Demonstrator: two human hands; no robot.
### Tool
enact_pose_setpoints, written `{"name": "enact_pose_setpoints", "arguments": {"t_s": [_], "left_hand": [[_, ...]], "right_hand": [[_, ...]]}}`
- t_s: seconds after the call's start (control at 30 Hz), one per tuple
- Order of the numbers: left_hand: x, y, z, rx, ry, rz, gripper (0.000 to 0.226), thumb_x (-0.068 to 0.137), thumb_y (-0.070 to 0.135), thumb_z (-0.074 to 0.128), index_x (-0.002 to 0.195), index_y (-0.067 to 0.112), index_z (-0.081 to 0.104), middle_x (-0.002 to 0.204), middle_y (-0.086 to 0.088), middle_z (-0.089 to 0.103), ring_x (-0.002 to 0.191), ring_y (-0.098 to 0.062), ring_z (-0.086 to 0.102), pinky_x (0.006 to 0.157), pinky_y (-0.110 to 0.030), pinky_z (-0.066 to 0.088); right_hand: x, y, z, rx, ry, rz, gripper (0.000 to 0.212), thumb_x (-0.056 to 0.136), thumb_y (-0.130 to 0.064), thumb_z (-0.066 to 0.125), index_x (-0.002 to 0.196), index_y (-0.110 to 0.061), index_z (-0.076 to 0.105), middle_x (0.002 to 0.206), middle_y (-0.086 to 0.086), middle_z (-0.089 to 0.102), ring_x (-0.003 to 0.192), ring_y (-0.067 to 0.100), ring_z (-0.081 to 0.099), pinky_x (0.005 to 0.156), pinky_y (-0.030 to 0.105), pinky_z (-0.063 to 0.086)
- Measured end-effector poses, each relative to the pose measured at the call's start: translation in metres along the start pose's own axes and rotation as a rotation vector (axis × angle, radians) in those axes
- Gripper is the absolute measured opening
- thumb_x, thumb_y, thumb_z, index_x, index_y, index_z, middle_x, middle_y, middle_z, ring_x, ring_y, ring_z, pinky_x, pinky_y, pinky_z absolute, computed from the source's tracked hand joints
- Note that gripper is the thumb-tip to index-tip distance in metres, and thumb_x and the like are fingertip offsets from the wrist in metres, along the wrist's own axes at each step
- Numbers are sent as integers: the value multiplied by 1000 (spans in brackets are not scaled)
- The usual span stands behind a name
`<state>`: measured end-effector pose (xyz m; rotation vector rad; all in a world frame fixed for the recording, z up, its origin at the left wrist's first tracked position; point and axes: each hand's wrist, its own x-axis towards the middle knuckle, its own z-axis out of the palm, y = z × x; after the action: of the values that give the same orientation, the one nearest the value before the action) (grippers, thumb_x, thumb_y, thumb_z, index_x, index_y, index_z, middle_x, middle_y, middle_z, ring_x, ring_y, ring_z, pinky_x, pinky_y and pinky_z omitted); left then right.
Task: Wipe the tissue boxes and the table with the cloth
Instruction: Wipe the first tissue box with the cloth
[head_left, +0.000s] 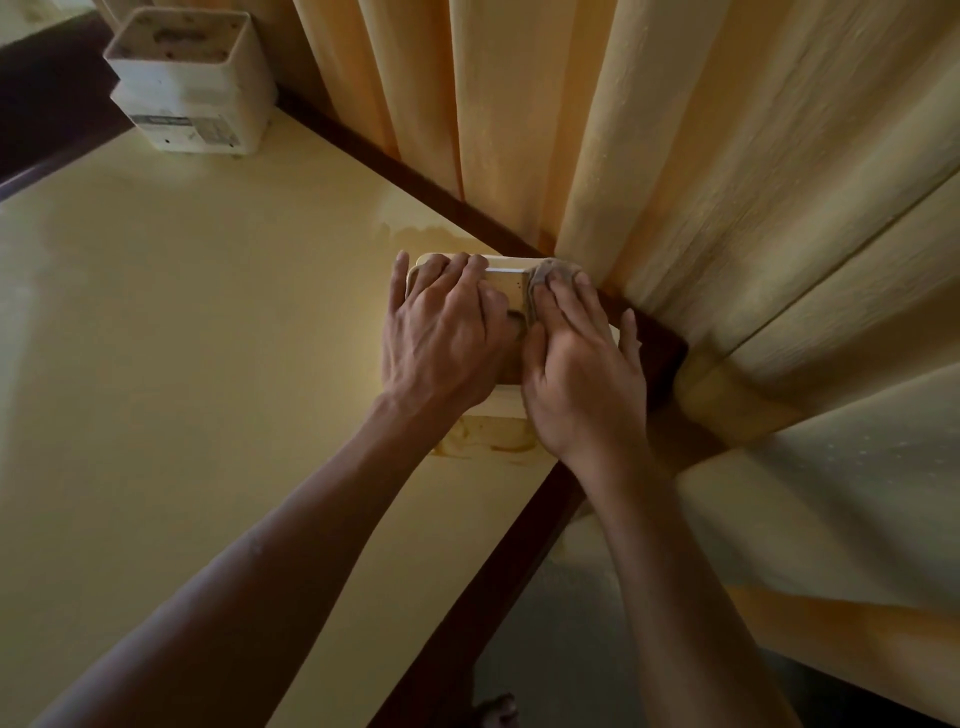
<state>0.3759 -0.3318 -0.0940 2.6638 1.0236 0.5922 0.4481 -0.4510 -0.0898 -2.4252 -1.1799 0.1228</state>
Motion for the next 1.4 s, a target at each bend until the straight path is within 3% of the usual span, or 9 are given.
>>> {"name": "enact_pose_setpoints", "arguments": {"t_s": [0.23, 0.33, 0.4, 0.5, 0.77, 1.0, 1.07, 1.2, 1.4], "left_hand": [[0, 1, -7, -87, -23, -12, 56, 101, 36, 25, 136, 11, 60, 143, -3, 59, 142, -16, 41, 124, -38, 12], [5, 3, -10, -177, -31, -65, 53, 103, 33, 28, 144, 12, 53, 154, -4, 48, 148, -15, 32, 126, -39, 13], [8, 4, -17, -274, 30, -125, 54, 103, 30, 27, 147, 8, 50, 158, -8, 41, 150, -16, 29, 126, -37, 15], [3, 1, -28, -324, 47, -271, 48, 105, 21, 28, 141, 2, 53, 153, -13, 46, 143, -19, 38, 114, -17, 22], [-36, 4, -18, -459, -36, -386, 45, 101, 28, 27, 130, 1, 47, 113, -13, 60, 101, -30, 57, 79, -28, 33], [-2, -6, -25, -428, -94, -342, 53, 96, 37, 22, 135, 13, 48, 112, -8, 59, 104, -25, 53, 94, -43, 38], [10, -12, -23, -374, -113, -318, 50, 94, 39, 19, 120, 16, 55, 98, -1, 58, 92, -21, 51, 95, -45, 37], [27, -20, -17, -302, -158, -182, 49, 96, 35, 18, 103, 16, 63, 93, 1, 63, 84, -16, 52, 100, -45, 36], [37, -20, -10, -277, -271, 44, 49, 103, 27, 15, 124, 18, 59, 133, -1, 65, 131, -18, 51, 122, -58, 8]], "right_hand": [[20, 12, -23, 414, 26, 4, 39, 110, -28, 35, 137, -16, 61, 139, -3, 59, 132, 6, 49, 111, 26, 40], [31, 27, -29, 404, 193, 34, 31, 109, -24, 42, 123, -13, 67, 112, -8, 60, 94, -8, 52, 82, -2, 34], [38, 34, -26, 359, 195, 11, 31, 108, -27, 48, 126, -12, 67, 115, -10, 59, 98, -6, 52, 80, -4, 32], [46, 39, -21, 354, 119, -49, 32, 104, -33, 54, 127, -16, 69, 117, -8, 66, 100, -7, 56, 84, -2, 36], [50, 35, -24, 310, 76, -32, 21, 99, -24, 66, 116, -14, 72, 107, -9, 68, 97, -2, 57, 74, -4, 37], [15, 32, -24, 222, 77, -68, 23, 100, -25, 64, 116, -10, 71, 104, -1, 64, 96, 11, 58, 78, 7, 37], [2, 31, -22, 252, 82, -100, 27, 102, -27, 63, 121, -10, 70, 106, 2, 65, 99, 14, 61, 82, 20, 46], [-10, 29, -20, 276, 114, -108, 27, 101, -29, 65, 122, -13, 73, 102, 1, 66, 95, 14, 62, 78, 17, 47], [1, 39, -15, 279, 112, -141, 23, 100, -29, 68, 120, -20, 75, 103, 4, 65, 97, 25, 64, 78, 45, 58]]}}
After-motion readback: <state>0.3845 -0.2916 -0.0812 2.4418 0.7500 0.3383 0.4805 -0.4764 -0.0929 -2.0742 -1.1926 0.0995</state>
